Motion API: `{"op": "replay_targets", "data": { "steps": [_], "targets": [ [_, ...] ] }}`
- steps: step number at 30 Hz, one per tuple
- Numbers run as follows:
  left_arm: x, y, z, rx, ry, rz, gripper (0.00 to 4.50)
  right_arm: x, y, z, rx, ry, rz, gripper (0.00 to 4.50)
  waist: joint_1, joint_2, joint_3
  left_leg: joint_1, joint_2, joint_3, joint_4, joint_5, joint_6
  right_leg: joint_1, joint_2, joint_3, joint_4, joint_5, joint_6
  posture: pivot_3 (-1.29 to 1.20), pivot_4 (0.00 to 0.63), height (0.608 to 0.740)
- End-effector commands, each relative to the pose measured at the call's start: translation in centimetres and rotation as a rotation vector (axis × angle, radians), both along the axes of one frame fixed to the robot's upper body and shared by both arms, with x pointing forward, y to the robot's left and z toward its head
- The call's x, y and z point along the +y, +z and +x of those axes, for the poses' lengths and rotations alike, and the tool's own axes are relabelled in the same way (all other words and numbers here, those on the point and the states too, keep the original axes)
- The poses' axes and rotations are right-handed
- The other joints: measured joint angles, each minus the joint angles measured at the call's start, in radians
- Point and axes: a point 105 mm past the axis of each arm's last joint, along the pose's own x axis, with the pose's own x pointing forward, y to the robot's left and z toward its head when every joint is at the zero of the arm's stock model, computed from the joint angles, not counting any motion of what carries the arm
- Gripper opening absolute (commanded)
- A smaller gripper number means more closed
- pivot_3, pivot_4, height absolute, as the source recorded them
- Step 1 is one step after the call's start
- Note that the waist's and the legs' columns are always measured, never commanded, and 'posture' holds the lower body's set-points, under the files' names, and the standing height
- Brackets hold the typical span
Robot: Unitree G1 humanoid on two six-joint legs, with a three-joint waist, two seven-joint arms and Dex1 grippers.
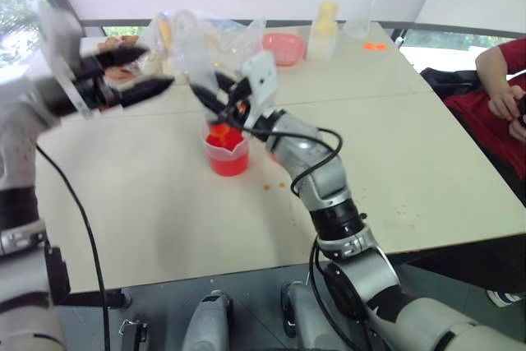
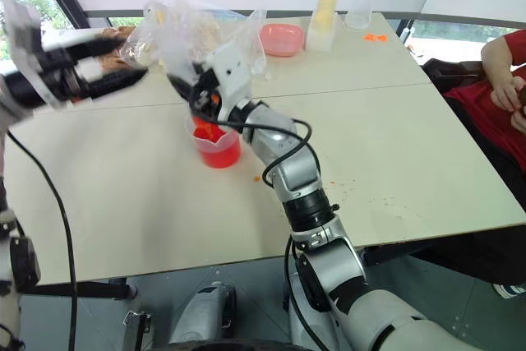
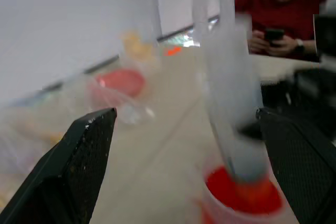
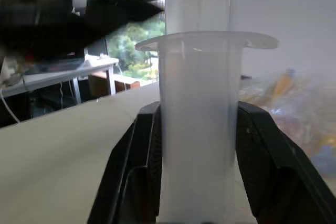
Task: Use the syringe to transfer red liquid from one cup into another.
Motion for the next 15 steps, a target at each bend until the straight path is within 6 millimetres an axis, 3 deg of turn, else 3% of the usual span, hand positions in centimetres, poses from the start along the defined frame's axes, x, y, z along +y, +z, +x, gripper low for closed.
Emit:
{"op": "replay_targets", "data": {
  "steps": [1,5,9,15],
  "targets": [
    [-1.2,1.5,-1.7,-0.076,-0.035,-0.012,4.46,-0.6,3.4,-1.3,-0.063,0.027,0.091,1.40,0.005,-0.001,-0.001,0.000,0.000,0.000,0.000,0.000,0.000,0.000,0.000,0.000,0.000,0.000,0.000,0.00,0.150,0.740],
    [-1.2,1.2,-0.7,-0.095,0.035,-0.066,4.46,-2.4,5.1,-1.2,-0.072,-0.003,0.123,1.40,0.008,-0.001,-0.001,0.001,-0.001,0.000,0.001,0.000,0.000,0.003,-0.001,-0.001,-0.001,0.000,0.000,0.00,0.150,0.740],
    [-1.9,1.8,0.7,-0.131,0.056,-0.117,4.46,-6.0,6.9,-0.8,-0.105,-0.101,0.131,1.40,0.010,-0.001,-0.001,0.002,-0.001,0.000,0.001,0.000,0.000,0.003,-0.001,-0.001,-0.001,0.000,0.000,0.00,0.150,0.740],
    [-4.7,0.8,1.8,-0.129,-0.031,-0.069,4.46,-9.5,5.3,-0.2,-0.112,-0.231,0.034,1.40,0.003,-0.001,-0.001,0.002,-0.001,0.000,0.000,0.000,0.000,0.004,0.000,0.000,-0.001,0.000,0.000,0.00,0.150,0.740]
  ]
}}
